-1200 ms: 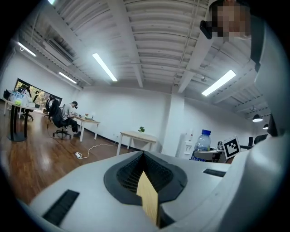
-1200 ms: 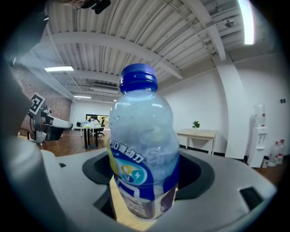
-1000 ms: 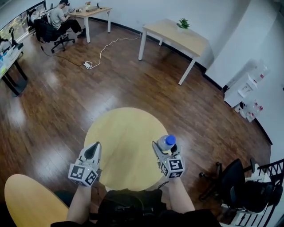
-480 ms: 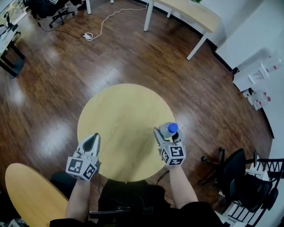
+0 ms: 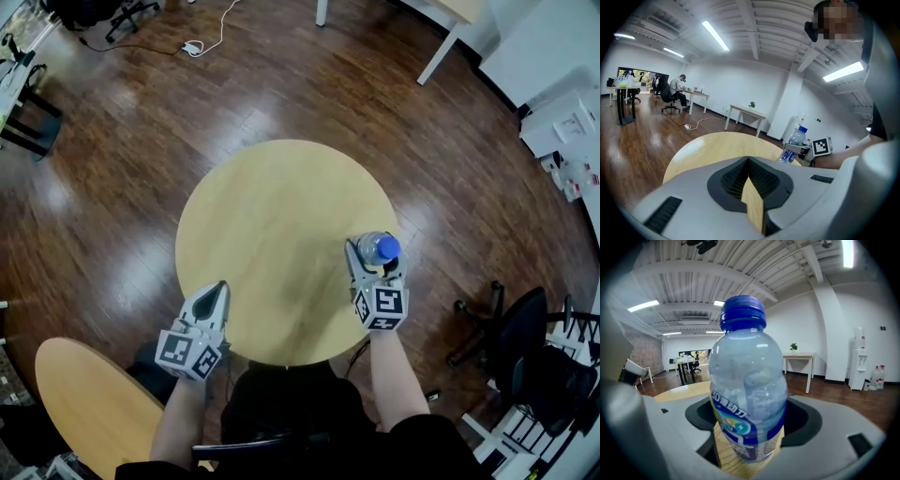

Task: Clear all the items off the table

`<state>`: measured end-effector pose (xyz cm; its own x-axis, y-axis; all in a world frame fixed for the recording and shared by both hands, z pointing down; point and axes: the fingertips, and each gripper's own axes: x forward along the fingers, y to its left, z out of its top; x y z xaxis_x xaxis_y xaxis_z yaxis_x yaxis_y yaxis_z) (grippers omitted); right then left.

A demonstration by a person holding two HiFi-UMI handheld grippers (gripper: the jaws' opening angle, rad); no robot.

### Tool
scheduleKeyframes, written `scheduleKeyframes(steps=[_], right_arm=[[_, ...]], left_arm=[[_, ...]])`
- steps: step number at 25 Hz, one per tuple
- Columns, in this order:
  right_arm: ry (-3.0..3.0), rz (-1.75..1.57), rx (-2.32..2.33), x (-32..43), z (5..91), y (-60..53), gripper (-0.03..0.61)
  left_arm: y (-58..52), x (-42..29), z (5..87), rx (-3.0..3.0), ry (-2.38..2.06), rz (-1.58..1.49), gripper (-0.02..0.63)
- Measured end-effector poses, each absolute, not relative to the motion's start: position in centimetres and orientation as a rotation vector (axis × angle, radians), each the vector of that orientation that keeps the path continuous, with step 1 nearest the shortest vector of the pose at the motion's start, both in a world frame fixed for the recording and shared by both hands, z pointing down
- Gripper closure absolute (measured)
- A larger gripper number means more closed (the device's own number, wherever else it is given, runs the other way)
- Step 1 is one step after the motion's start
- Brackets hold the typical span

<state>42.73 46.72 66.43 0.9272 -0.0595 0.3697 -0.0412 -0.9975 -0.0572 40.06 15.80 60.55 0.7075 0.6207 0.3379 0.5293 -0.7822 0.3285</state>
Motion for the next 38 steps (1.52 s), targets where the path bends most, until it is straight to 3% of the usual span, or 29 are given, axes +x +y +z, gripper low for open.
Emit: scheduleKeyframes(steps=[2, 3, 4, 5, 12, 24, 25, 29, 30, 38], right_arm=[[0.092, -0.619, -3.014, 42.8, 66.7, 46.8, 0.189], [0.105, -0.636, -3.002, 42.8, 66.8, 46.9, 0.167], [0.118, -0.646, -2.99, 42.7, 66.8, 46.8, 0.098], [0.128, -0.649, -2.983, 42.6, 66.8, 46.8, 0.091], [0.161, -0.59, -3.004, 40.4, 63.9, 46.2, 0.091], [-0.028, -0.18, -3.048, 38.7, 50.5, 48.4, 0.096], [-0.018, -0.162, -3.046, 38.5, 49.7, 47.9, 0.152], [0.021, -0.116, -3.108, 38.7, 47.7, 46.3, 0.528], [0.023, -0.098, -3.128, 38.9, 47.4, 46.1, 0.574], [0.059, -0.023, -3.138, 39.6, 45.7, 44.0, 0.574]], left_arm=[[16.5, 40.2, 60.0, 2.703, 0.927, 0.63, 0.623], [16.9, 40.4, 59.7, 2.705, 0.929, 0.614, 0.623], [17.2, 40.5, 59.3, 2.712, 0.932, 0.594, 0.623], [17.2, 40.7, 58.9, 2.721, 0.934, 0.572, 0.623], [15.2, 41.5, 56.5, 2.722, 0.945, 0.471, 0.623], [14.3, 44.8, 47.3, 2.712, 0.99, 0.098, 0.623], [13.6, 44.7, 46.9, 2.711, 0.987, 0.067, 0.623], [10.6, 44.8, 46.6, 2.717, 0.927, -0.014, 0.623], [10.0, 45.0, 46.5, 2.722, 0.907, -0.035, 0.623], [9.4, 45.4, 44.4, 2.75, 0.961, -0.121, 0.621]])
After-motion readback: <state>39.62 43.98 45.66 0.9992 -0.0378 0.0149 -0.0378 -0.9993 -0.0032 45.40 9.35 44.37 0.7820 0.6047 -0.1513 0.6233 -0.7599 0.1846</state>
